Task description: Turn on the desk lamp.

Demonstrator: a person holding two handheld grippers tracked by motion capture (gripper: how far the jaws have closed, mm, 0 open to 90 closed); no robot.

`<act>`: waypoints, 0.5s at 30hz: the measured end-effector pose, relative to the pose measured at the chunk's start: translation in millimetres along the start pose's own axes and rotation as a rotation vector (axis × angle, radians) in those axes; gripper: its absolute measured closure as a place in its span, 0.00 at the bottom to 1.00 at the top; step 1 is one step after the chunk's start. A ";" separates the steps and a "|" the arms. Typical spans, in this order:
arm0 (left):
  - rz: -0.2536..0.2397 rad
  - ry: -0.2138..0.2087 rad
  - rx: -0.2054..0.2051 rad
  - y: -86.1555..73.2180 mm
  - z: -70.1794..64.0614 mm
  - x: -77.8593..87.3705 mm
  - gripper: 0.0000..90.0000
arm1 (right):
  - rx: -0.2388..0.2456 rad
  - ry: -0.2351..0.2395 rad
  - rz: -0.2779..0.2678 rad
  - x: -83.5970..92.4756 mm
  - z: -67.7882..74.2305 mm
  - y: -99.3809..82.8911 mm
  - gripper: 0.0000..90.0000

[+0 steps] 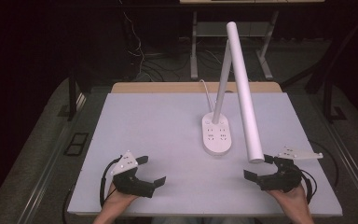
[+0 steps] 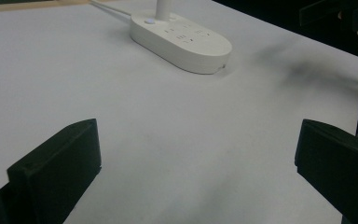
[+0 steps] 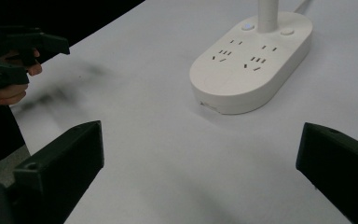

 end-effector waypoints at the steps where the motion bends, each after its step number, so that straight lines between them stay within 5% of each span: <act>1: 0.000 0.000 0.000 0.0 0.0 0.0 0.00 | -0.009 0.001 0.002 0.9 -0.3 -0.4 0.00; 15: -0.012 0.026 0.001 0.9 3.2 2.5 0.00 | -0.001 -0.002 0.012 2.5 -0.5 -2.6 0.00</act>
Point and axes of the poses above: each handheld gripper's, and its own axes: x roughly backward along the jaws, y roughly out of its top, z roughly to its left, the point moved 8 cm from there along -x, roughly forward along the jaws, and after that the axes turned 8 degrees about -x, right-handed, at the moved point
